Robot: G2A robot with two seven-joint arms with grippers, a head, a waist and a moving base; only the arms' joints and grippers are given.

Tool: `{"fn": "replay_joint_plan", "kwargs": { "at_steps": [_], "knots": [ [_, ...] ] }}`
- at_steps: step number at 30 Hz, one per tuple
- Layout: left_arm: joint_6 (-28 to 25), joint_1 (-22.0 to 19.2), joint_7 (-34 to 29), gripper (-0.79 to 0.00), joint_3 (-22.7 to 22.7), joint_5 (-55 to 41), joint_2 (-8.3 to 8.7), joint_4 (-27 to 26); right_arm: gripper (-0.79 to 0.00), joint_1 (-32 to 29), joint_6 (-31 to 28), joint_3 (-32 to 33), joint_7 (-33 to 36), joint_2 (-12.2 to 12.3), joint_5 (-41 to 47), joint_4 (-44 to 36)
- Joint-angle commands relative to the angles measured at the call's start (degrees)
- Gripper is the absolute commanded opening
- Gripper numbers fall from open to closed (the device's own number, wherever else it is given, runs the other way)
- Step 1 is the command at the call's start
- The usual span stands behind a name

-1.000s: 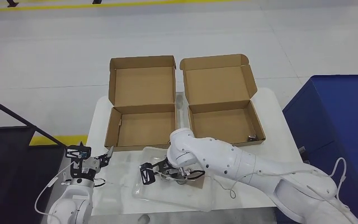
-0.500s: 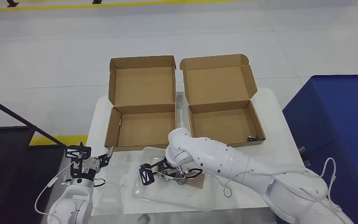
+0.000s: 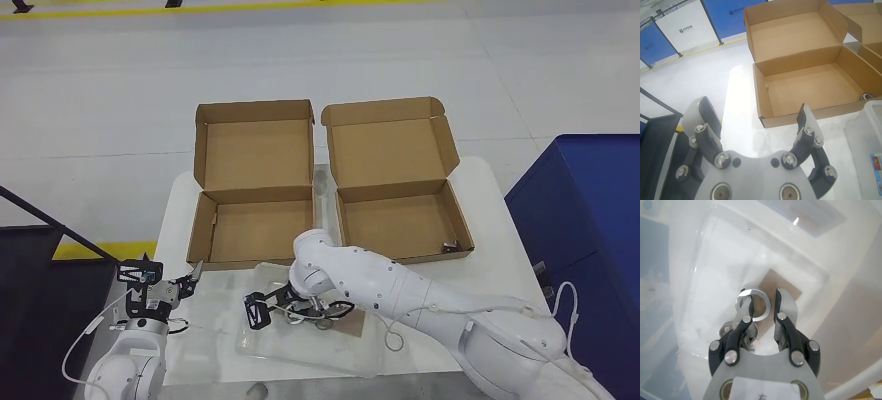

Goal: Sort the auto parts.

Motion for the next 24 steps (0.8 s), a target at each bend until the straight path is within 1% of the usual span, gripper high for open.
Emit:
{"fn": "replay_joint_plan", "kwargs": {
  "at_steps": [1, 7, 10, 12, 14, 16, 19, 24],
  "knots": [
    [0.0, 0.0, 0.0, 0.0, 0.0, 0.0, 0.0, 0.0, -0.785, -0.03, 0.18, -0.01, 0.19, -0.46, 0.01, 0.81],
    [0.0, 0.0, 0.0, 0.0, 0.0, 0.0, 0.0, 0.0, -0.785, -0.06, 0.06, -0.01, 0.07, -1.65, 0.4, 2.19],
    [0.0, 0.0, 0.0, 0.0, 0.0, 0.0, 0.0, 0.0, -0.785, 0.53, -2.82, -0.01, -2.81, -1.54, 2.97, 2.32],
    [0.0, 0.0, 0.0, 0.0, 0.0, 0.0, 0.0, 0.0, -0.785, 1.12, -4.31, -0.01, -4.3, -0.97, 3.75, 1.74],
    [0.0, 0.0, 0.0, 0.0, 0.0, 0.0, 0.0, 0.0, -0.785, 1.66, -6.61, -0.01, -6.6, 0.1, 5.84, 0.78],
    [0.0, 0.0, 0.0, 0.0, 0.0, 0.0, 0.0, 0.0, -0.785, 2.53, -7.96, -0.01, -7.96, 1.64, 7.8, -0.16],
    [0.0, 0.0, 0.0, 0.0, 0.0, 0.0, 0.0, 0.0, -0.785, 3.76, -8.48, 0.02, -8.49, 4.47, 13.18, -2.22],
    [0.0, 0.0, 0.0, 0.0, 0.0, 0.0, 0.0, 0.0, -0.785, 3.76, -8.48, 0.02, -8.49, 4.47, 13.18, -2.22]
  ]
}}
